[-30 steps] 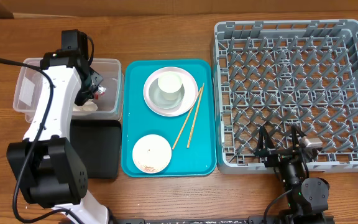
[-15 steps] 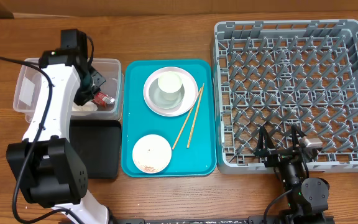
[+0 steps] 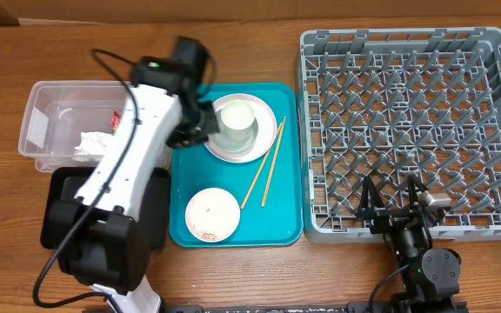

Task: Sort waste into correct bins and load items into the dishwasher
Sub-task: 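Move the red wrapper with the left gripper and release it into the bin, then grasp the rim of the pink rice bowl with the left gripper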

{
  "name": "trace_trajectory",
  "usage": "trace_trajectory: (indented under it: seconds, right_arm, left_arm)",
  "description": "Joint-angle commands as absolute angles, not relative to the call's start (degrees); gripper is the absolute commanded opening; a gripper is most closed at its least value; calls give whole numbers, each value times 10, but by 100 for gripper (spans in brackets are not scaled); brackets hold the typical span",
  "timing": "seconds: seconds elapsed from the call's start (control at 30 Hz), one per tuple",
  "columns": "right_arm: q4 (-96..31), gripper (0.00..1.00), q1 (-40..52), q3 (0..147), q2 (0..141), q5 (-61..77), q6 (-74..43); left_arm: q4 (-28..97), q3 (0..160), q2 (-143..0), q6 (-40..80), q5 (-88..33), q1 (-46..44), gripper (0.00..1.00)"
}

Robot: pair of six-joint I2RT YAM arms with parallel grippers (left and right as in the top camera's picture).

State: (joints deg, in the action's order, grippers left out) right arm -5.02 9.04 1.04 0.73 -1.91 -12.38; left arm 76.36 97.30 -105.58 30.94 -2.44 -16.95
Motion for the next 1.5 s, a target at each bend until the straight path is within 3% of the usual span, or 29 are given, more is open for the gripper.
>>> trace_trajectory:
  seconds: [0.0, 0.1, 0.2, 0.43, 0.8, 1.47]
  right_arm:
    - [-46, 100, 89, 4, 3, -24, -120]
    - [-46, 100, 89, 4, 3, -24, -120]
    - [-46, 100, 89, 4, 3, -24, -120]
    - [-46, 100, 89, 4, 3, -24, -120]
    - [-46, 100, 89, 4, 3, -24, -120]
    - [-46, 100, 89, 4, 3, -24, -120]
  left_arm:
    - [776, 987, -1059, 293, -26, -217, 6]
    - [786, 987, -1059, 293, -25, -267, 11]
    - [790, 978, -1059, 293, -23, -315, 33]
    - [789, 923, -1059, 313, -15, -394, 27]
    - [749, 834, -1059, 364, 4, -406, 22]
    - [690, 757, -1059, 373, 17, -405, 27]
